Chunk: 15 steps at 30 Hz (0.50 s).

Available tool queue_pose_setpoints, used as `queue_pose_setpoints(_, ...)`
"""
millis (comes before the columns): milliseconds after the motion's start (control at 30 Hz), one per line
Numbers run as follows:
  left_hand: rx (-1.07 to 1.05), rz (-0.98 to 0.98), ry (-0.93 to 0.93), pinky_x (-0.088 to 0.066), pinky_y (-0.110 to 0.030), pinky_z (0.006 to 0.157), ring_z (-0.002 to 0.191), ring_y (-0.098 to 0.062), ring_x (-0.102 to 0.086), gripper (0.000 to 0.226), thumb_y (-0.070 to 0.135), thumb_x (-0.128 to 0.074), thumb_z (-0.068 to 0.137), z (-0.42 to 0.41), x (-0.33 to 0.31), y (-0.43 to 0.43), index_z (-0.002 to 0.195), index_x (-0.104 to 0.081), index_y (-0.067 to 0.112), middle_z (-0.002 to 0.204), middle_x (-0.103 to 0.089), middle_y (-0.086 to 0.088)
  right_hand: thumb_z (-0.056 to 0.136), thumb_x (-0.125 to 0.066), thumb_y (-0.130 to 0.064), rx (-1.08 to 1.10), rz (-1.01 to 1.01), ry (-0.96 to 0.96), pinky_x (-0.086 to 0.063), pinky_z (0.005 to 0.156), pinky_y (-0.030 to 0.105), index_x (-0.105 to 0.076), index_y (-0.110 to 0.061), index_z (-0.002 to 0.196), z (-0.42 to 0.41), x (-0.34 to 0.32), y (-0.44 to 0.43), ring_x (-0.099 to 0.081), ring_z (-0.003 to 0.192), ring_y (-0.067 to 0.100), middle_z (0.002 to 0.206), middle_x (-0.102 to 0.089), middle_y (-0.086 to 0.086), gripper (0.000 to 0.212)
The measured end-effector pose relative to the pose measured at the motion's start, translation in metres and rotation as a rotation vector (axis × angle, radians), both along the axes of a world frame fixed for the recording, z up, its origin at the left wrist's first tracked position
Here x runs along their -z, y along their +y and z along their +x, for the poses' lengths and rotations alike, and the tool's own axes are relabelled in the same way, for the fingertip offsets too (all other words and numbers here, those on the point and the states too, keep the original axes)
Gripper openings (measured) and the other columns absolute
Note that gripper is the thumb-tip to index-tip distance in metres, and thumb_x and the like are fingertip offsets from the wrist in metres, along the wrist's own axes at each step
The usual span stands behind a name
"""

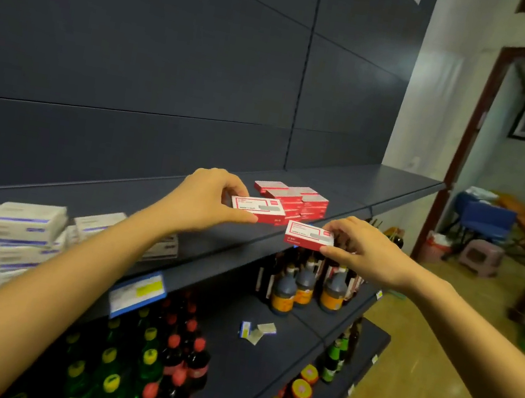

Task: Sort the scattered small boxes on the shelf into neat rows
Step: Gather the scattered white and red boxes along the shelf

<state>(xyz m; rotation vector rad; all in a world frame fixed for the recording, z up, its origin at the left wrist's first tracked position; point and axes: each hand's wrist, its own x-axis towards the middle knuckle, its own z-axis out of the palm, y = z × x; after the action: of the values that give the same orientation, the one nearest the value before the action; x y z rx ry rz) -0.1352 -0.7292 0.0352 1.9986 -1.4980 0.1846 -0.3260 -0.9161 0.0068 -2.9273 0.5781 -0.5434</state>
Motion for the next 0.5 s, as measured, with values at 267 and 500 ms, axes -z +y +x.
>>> queue_pose_setpoints(267,-0.127,0.043,-0.028,-0.047,-0.03,0.078,0.089,-0.015,-0.056,0.038,0.035,-0.071,0.077,0.035,-0.012,-0.096,0.105,-0.063,0.011,0.109,-0.063,-0.005,0.087,-0.055,-0.041,-0.035,0.023,-0.041,-0.046,0.087,0.031,-0.049,-0.02,0.124,0.028,-0.013,-0.103,-0.046,0.103,0.011,0.12,-0.053,0.001,0.043)
queue_pose_setpoints(500,-0.23,0.059,0.103,-0.046,-0.026,0.077,0.088,-0.012,-0.057,0.036,0.035,-0.07,0.077,0.063,-0.008,-0.151,0.103,-0.063,0.01,0.105,-0.064,-0.004,0.086,-0.054,-0.044,-0.127,0.075,-0.08,-0.047,0.091,0.042,-0.051,-0.022,0.122,0.068,-0.016,-0.168,-0.047,0.105,0.011,0.112,-0.05,-0.006,0.042)
